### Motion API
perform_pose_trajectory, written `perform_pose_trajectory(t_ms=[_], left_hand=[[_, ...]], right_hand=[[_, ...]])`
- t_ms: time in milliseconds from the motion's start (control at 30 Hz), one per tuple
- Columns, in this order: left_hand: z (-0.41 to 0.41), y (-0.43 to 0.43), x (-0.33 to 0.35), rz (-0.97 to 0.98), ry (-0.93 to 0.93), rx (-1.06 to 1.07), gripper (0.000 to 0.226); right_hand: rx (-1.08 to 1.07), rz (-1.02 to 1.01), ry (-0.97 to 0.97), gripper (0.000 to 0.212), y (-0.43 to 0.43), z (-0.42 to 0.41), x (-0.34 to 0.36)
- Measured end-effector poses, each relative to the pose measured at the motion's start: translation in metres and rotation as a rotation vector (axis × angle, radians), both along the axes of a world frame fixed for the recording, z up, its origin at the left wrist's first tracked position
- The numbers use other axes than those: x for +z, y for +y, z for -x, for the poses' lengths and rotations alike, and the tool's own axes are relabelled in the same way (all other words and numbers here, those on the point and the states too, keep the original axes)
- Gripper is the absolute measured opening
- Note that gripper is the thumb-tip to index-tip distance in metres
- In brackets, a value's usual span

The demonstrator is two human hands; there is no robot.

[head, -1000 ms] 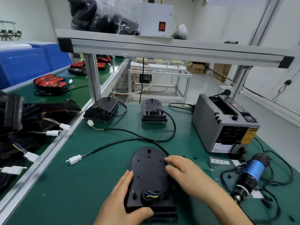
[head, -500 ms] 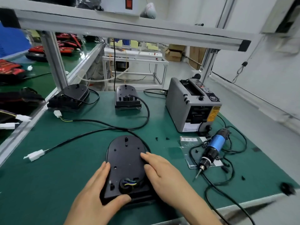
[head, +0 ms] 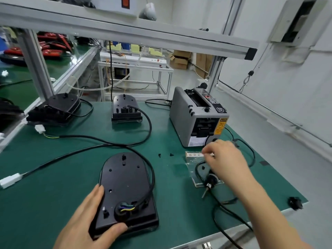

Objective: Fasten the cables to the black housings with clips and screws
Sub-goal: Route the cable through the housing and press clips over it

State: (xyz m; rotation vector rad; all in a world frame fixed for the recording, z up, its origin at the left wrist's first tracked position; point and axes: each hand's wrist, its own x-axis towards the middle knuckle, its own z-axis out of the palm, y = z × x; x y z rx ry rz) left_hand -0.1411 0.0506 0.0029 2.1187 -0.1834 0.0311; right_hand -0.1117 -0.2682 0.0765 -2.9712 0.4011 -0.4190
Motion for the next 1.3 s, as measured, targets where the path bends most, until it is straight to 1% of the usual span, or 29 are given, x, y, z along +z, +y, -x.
perform_pose_trajectory(t_ms=[67, 167, 333, 400, 567, 733, 833, 867, 900, 933, 967, 1033, 1067, 1100, 1133, 1200, 1300], left_hand=[[0.000, 0.000, 0.001, -0.010, 0.006, -0.003, 0.092], [-0.001, 0.000, 0.002, -0.015, 0.021, -0.008, 0.093], [0.000, 0.000, 0.002, -0.053, 0.030, 0.008, 0.094], [0.000, 0.000, 0.002, -0.074, 0.041, 0.016, 0.094], [0.000, 0.001, 0.001, -0.087, 0.040, 0.009, 0.095], [0.001, 0.000, 0.002, -0.089, 0.028, 0.010, 0.096], [0.003, 0.001, 0.003, -0.082, -0.019, -0.003, 0.092], [0.003, 0.002, 0.003, -0.057, -0.048, -0.007, 0.084], [0.003, 0.003, 0.003, -0.020, -0.088, -0.001, 0.073], [0.002, 0.005, 0.003, 0.010, -0.146, 0.021, 0.063], [0.000, 0.006, 0.007, 0.018, -0.222, 0.050, 0.056], [-0.008, 0.000, 0.020, -0.012, -0.375, 0.086, 0.042], [-0.013, -0.006, 0.030, -0.032, -0.432, 0.062, 0.036], [-0.017, -0.014, 0.038, -0.054, -0.472, 0.008, 0.033], [-0.022, -0.022, 0.046, -0.076, -0.495, -0.064, 0.031], [-0.031, -0.038, 0.054, -0.130, -0.488, -0.189, 0.025], [-0.040, -0.049, 0.056, -0.139, -0.393, -0.240, 0.021]], right_hand=[[-0.113, 0.198, 0.126, 0.024, -0.023, -0.013, 0.004], [-0.187, 0.319, 0.332, 0.024, -0.035, -0.031, -0.003], [-0.159, 0.514, 0.423, 0.027, -0.028, -0.049, -0.020], [-0.154, 0.562, 0.424, 0.025, -0.025, -0.051, -0.022], [-0.151, 0.605, 0.383, 0.016, -0.023, -0.051, -0.023], [-0.141, 0.611, 0.352, 0.012, -0.023, -0.048, -0.023], [-0.137, 0.564, 0.317, 0.008, -0.019, -0.045, -0.013], [-0.114, 0.527, 0.271, 0.009, -0.017, -0.044, -0.009], [-0.074, 0.457, 0.226, 0.015, -0.013, -0.042, -0.003], [-0.012, 0.318, 0.200, 0.022, -0.006, -0.040, 0.002], [0.062, 0.096, 0.191, 0.027, 0.003, -0.036, 0.008], [0.194, -0.413, 0.234, 0.032, 0.028, -0.025, 0.018], [0.251, -0.595, 0.260, 0.029, 0.041, -0.020, 0.021], [0.296, -0.715, 0.283, 0.024, 0.053, -0.016, 0.022], [0.333, -0.794, 0.301, 0.020, 0.064, -0.013, 0.021], [0.396, -0.884, 0.338, 0.019, 0.082, -0.012, 0.018], [0.442, -0.962, 0.365, 0.022, 0.099, -0.013, 0.013]])
